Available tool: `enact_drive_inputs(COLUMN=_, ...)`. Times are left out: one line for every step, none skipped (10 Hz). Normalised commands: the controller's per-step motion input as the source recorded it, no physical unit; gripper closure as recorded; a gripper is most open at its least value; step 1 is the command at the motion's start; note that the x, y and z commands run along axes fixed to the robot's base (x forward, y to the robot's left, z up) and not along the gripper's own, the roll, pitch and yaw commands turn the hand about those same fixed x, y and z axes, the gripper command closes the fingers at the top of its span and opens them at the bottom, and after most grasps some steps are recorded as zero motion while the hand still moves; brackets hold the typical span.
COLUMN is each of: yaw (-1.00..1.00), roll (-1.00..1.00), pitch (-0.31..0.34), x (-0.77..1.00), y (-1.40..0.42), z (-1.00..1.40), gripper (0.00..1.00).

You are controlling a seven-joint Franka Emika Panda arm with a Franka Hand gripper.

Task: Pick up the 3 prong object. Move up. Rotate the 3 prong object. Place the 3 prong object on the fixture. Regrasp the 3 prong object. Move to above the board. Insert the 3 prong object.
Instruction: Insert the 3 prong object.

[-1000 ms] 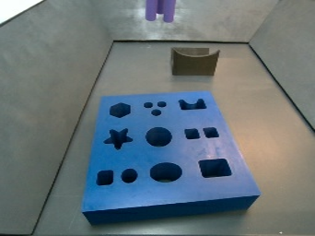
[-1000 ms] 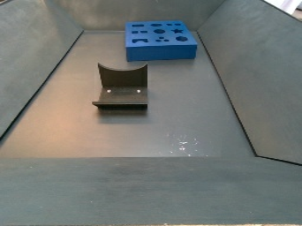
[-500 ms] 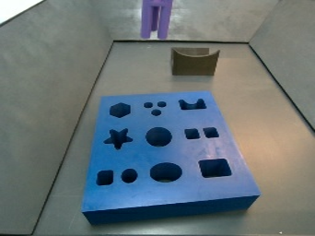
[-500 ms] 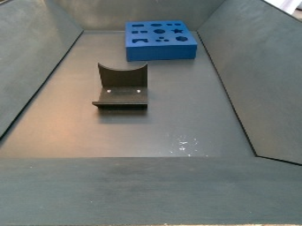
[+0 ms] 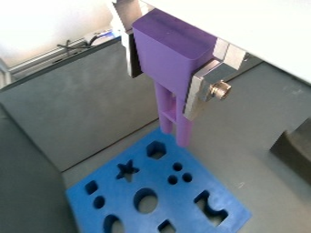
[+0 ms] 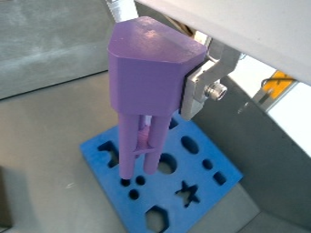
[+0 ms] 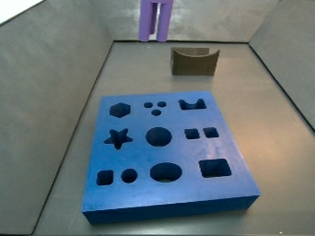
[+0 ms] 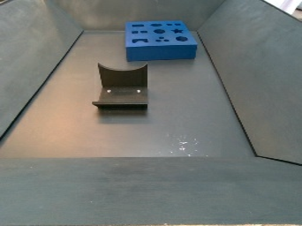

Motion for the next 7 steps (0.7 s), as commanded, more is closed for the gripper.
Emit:
enact_drive_inputs(yaw=-0.05, roll=-0.50, pitch=-0.240, x=-0.02, y=0.00, z=0.00, gripper=1.00)
enact_drive_inputs(yaw=-0.57, roll=-0.47, pitch=-0.171, x=0.19, y=0.02, z=-0.13, gripper=1.00)
enact_drive_inputs(yaw=-0.69, roll=-0.38, pitch=-0.210, x=0.07, y=0.00, z=-0.13, gripper=1.00)
enact_drive_inputs(yaw=-0.69, roll=-0.34, pitch=-0.107, x=0.12, y=0.00, z=-0.33, gripper=1.00)
enact_drive_inputs(yaw=-0.49, roll=-0.19, pitch=-0.003, x=0.17, y=0.23, z=-0.67, gripper=1.00)
enact_drive_inputs(yaw=-0.21, roll=-0.17, pitch=0.000, x=0.29, y=0.29, z=-0.79, gripper=1.00)
enact_drive_inputs(yaw=0.00, roll=-0.22, pitch=0.000, x=0.32, y=0.21, z=-0.73, gripper=1.00)
